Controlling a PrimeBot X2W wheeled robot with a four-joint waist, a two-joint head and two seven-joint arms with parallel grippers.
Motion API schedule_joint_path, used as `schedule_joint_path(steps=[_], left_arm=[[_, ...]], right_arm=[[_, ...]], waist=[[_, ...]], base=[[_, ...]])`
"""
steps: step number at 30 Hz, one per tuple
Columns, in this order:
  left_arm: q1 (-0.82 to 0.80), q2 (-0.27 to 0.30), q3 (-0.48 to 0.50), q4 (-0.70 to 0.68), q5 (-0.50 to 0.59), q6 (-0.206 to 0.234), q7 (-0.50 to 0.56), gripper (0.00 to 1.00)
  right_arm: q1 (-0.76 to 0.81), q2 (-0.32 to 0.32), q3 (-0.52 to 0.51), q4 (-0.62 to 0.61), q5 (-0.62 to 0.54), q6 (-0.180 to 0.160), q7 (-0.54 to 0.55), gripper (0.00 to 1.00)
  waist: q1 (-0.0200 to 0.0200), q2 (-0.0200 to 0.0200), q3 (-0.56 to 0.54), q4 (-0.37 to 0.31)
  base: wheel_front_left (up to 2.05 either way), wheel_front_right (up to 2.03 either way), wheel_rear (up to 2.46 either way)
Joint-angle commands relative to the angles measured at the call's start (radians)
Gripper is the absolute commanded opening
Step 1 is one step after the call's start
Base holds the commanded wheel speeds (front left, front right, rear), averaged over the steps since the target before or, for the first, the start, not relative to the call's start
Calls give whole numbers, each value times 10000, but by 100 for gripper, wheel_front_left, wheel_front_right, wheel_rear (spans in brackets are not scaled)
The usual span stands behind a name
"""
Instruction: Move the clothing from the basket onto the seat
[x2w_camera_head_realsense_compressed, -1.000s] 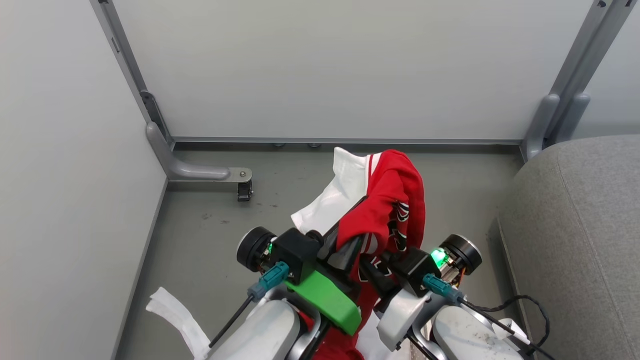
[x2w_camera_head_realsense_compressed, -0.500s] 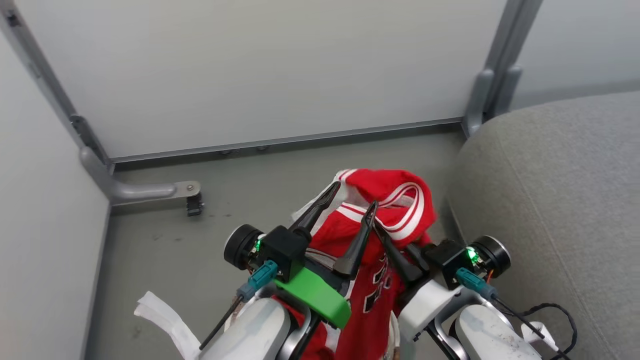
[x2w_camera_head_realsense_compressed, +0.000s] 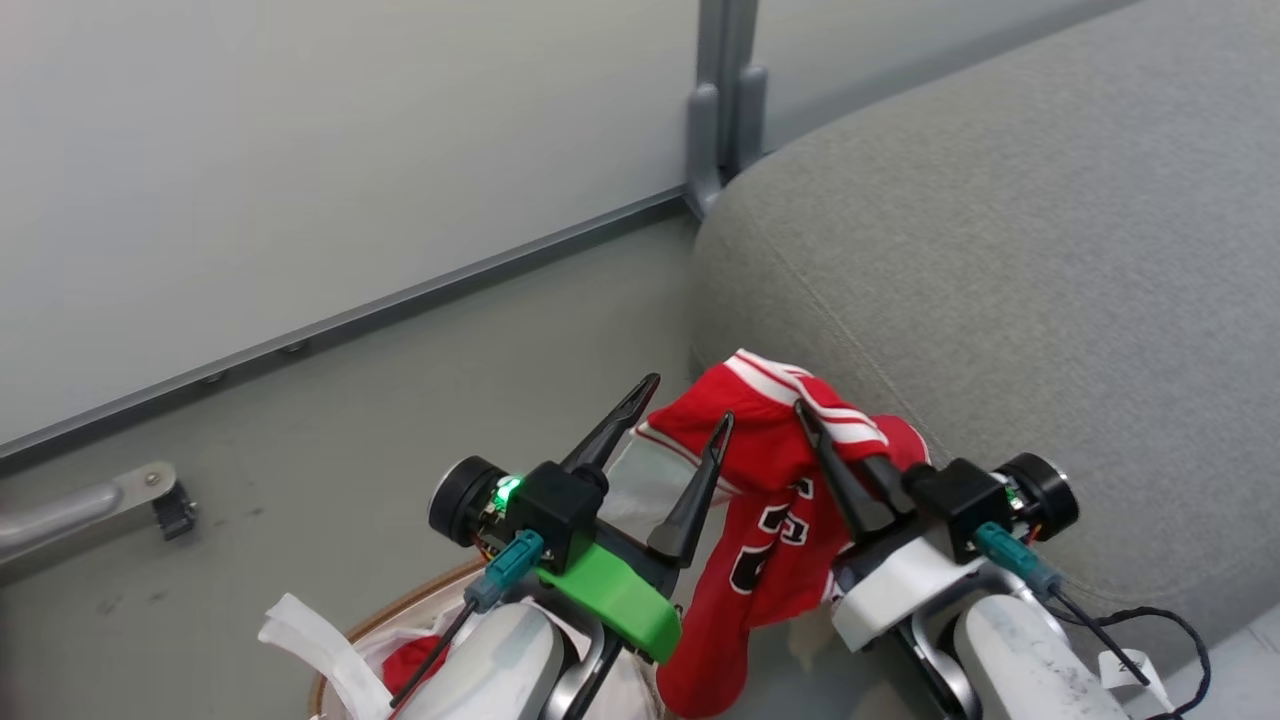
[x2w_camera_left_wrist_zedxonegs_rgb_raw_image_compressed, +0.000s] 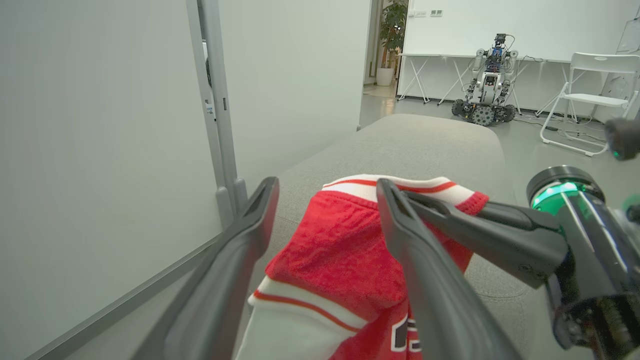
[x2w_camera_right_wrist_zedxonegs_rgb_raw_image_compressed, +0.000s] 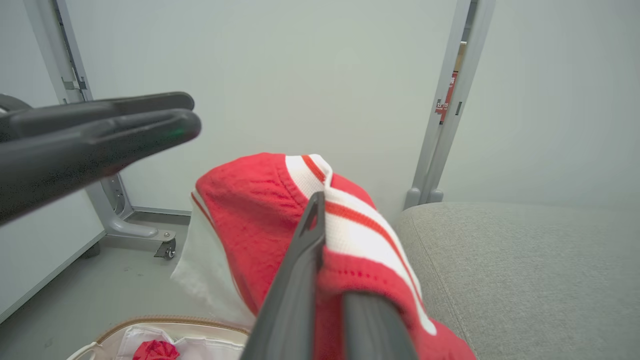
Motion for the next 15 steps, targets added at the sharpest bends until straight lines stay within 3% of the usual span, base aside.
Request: schedule_joint_path(steps=[1,8,15], left_arm=[[-169,28,-33,86,86,-68,-4,100],[-418,14,-398,425,161,-207,-4,100],[-86,182,-365,478,296,-220,-4,100]], right_arm=[[109,-39,-218,-174,-115,-14,-49,0],[115,-167,-1019,-376,-234,-14,-49,0],[-1393,-1205,-1243,143,-282,-14,-49,0]], waist=[[0,0,636,-1358],[0,0,889,-1519],[0,0,1503,-1531]], base=[[0,0,0],[0,0,0],[0,0,0]])
